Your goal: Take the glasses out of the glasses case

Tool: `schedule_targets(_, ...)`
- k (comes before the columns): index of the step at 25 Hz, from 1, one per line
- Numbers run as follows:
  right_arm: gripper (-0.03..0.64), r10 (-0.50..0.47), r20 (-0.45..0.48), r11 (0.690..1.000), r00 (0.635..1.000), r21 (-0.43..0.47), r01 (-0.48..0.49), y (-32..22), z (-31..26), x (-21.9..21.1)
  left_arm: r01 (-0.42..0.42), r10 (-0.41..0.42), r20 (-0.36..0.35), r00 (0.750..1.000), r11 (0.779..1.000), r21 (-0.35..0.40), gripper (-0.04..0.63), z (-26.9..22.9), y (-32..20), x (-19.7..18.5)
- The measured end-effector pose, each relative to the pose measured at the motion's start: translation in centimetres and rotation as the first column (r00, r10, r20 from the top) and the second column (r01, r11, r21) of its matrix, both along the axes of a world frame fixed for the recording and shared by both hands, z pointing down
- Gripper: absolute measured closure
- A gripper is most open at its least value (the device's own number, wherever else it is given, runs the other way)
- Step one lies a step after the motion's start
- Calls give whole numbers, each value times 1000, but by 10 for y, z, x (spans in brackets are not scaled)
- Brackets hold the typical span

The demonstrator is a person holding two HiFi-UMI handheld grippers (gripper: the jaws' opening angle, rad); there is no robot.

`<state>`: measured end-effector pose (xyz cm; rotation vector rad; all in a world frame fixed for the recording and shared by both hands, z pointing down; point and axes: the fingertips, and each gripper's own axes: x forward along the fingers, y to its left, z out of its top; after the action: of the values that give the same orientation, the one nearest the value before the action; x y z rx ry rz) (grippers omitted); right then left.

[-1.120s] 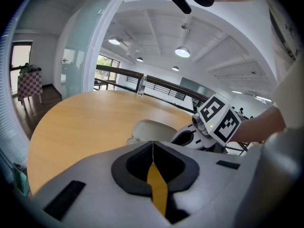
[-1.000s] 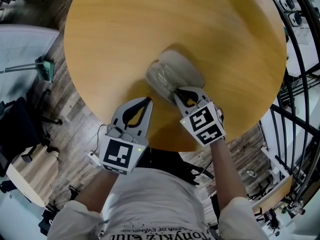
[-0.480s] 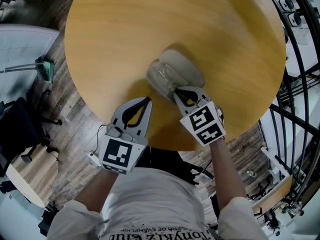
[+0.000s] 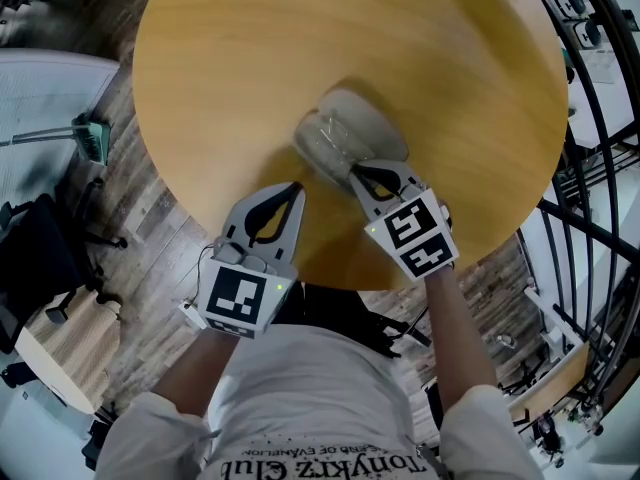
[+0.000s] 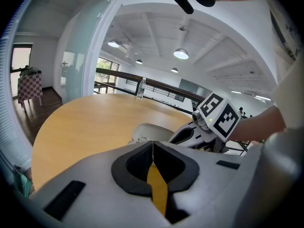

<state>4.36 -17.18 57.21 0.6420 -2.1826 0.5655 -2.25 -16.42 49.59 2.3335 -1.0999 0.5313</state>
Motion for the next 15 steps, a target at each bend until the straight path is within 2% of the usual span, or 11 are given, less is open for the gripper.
schedule_targets(15, 583, 11, 8, 999, 1000, 40, -11, 0, -27, -4, 1, -1, 5, 1000, 999, 33, 571, -17, 6, -7)
